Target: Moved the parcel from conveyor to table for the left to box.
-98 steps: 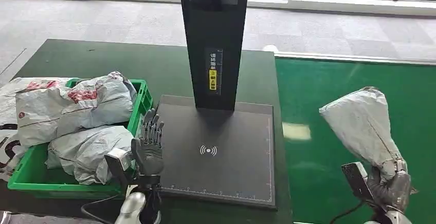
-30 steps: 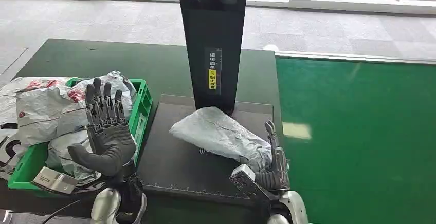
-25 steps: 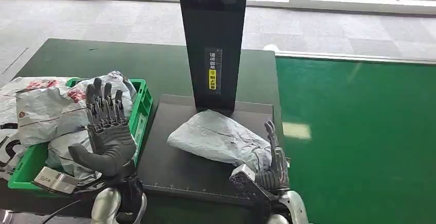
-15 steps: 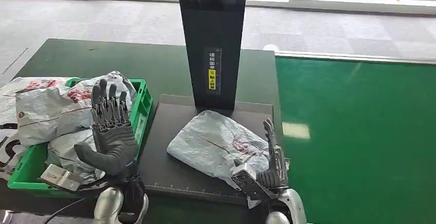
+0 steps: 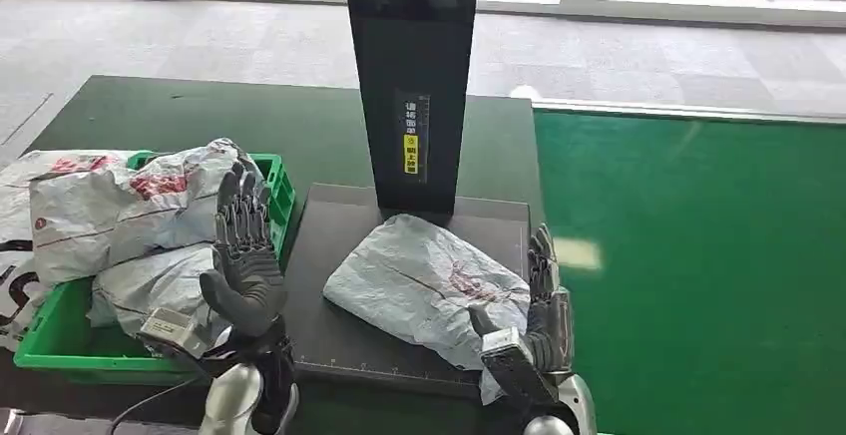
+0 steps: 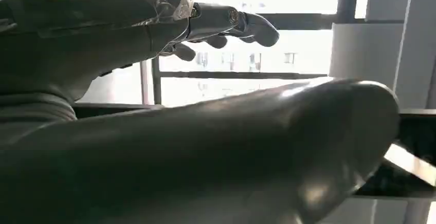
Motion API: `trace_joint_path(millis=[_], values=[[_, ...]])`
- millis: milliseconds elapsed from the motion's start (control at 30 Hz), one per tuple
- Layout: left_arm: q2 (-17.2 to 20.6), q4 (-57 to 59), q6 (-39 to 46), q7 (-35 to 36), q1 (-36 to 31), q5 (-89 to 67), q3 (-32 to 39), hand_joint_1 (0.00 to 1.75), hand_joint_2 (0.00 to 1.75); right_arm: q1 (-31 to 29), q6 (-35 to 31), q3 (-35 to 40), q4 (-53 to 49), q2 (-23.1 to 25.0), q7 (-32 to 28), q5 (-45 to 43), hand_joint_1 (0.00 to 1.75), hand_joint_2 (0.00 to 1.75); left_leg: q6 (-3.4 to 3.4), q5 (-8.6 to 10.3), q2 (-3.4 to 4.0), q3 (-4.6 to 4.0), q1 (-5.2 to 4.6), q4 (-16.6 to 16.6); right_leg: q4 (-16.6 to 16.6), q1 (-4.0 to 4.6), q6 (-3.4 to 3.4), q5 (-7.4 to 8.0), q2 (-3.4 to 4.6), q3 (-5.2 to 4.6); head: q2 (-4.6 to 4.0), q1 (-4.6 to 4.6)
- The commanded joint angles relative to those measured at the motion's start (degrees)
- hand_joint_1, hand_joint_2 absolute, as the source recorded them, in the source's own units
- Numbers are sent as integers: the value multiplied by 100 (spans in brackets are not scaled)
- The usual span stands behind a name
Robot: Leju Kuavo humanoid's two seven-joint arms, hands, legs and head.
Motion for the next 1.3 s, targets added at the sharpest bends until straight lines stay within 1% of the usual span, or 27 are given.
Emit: trace_joint_path(millis=[33, 67, 100, 133, 167, 200, 233, 367, 433, 467, 500, 533, 833, 867, 900, 967, 1133, 1300], values=[[13, 1370, 1903, 262, -515, -1638, -1005, 0, 0, 751, 664, -32, -1748, -120, -717, -1362, 0, 175, 0, 12, -46, -14, -9, -6, -2, -9, 7, -4, -45, -1, 0, 0], [59, 1571, 1913, 631, -575, -2087, -1098, 0, 0, 809, 599, 10, -1936, -235, -717, -1454, 0, 175, 1, 9, -42, -12, -8, -4, 0, -9, 6, -5, -41, 0, 0, 0], [110, 1777, 1742, 895, -616, -2382, -1155, 0, 0, 834, 558, 42, -2040, -349, -717, -1547, 0, 175, 1, 13, -48, -11, -12, -9, -5, -12, 8, -4, -47, 2, 0, 0], [122, 1896, 1569, 966, -629, -2557, -1130, 0, 0, 811, 514, 82, -2076, -462, -717, -1686, 0, 175, 2, 10, -41, -9, -8, -6, -4, -9, 6, -3, -38, 2, 0, 0], [127, 1989, 1526, 991, -644, -2667, -1103, 0, 0, 780, 495, 105, -2085, -522, -717, -1779, 0, 175, 2, 16, -49, -9, -12, -13, -10, -13, 8, 0, -46, 4, 0, 0], [144, 2128, 1538, 1042, -672, -2881, -1078, 0, 0, 721, 415, 144, -2089, -605, -717, -1865, 0, 175, 3, 10, -33, -5, -9, -10, -9, -10, 7, 1, -32, 5, 0, 0], [144, 2128, 1538, 1042, -672, -2881, -1078, 0, 0, 721, 415, 144, -2089, -605, -717, -1865, 0, 175, 2, 5, -13, -1, -6, -6, -6, -7, 5, 2, -13, 5, 0, -2], [170, 2154, 1596, 1094, -682, -3068, -1089, 0, 0, 644, 376, 168, -2031, -616, -717, -1893, 0, 175, 1, 13, -6, -7, -13, -14, -9, -13, 7, 8, -9, -5, 0, 0], [211, 2237, 1578, 1378, -688, -3681, -1159, 0, 0, 553, 229, 249, -2021, -730, -717, -2011, 0, 175, 0, 11, -5, -4, -13, -13, -7, -12, 6, 7, -8, -4, 0, -2], [306, 2429, 1541, 1797, -740, -4437, -1318, 0, 0, 471, 233, 267, -1980, -774, -717, -2042, 0, 175, -1, 16, -6, -1, -15, -21, -13, -15, 7, 11, -8, -2, 0, -2], [274, 2502, 1563, 1982, -744, -4881, -1366, 0, 175, 397, 239, 250, -1937, -763, -717, -2051, 0, 175, 0, 11, 1, 0, -12, -15, -10, -11, 7, 9, -1, 0, 0, -2], [258, 2635, 1468, 2068, -766, -5187, -1449, 0, 175, 329, 315, 209, -1877, -727, -717, -2050, 0, 175, 0, 6, 4, 1, -10, -10, -7, -9, 6, 7, 2, 1, 0, -2], [224, 2762, 1304, 2090, -785, -5343, -1516, 0, 175, 269, 387, 164, -1826, -693, -717, -2080, 0, 175, -1, 5, 7, 0, -10, -9, -5, -9, 6, 7, 6, 3, 0, -2], [381, 3155, 708, 2786, -1004, -6393, -1943, 0, 175, 225, 483, 155, -1778, -707, -717, -2164, 0, 175, -1, 13, 4, 0, -14, -19, -12, -13, 7, 12, 3, 1, 0, -2], [272, 3639, 639, 2779, -1193, -6600, -1915, 0, 175, 140, 479, 151, -1673, -722, -717, -2201, 0, 175, 0, 7, 3, 0, -11, -11, -7, -9, 6, 7, 2, 3, 0, -2], [194, 4114, 809, 2799, -1388, -6787, -1899, 0, 175, 73, 454, 175, -1601, -753, -717, -2242, 0, 175, 1, 16, -9, 2, -14, -19, -13, -12, 7, 12, -9, 6, 0, -2], [194, 4114, 809, 2799, -1388, -6787, -1899, 0, 175, 73, 454, 175, -1601, -753, -717, -2242, 0, 175, 1, 3, 4, 3, -9, -7, -6, -7, 7, 8, 3, 9, 0, -2], [194, 4114, 809, 2799, -1388, -6787, -1899, 0, 175, 73, 454, 175, -1601, -753, -717, -2242, 0, 175, 0, 5, -1, 2, -10, -10, -8, -8, 8, 8, 1, 9, 0, -2]])
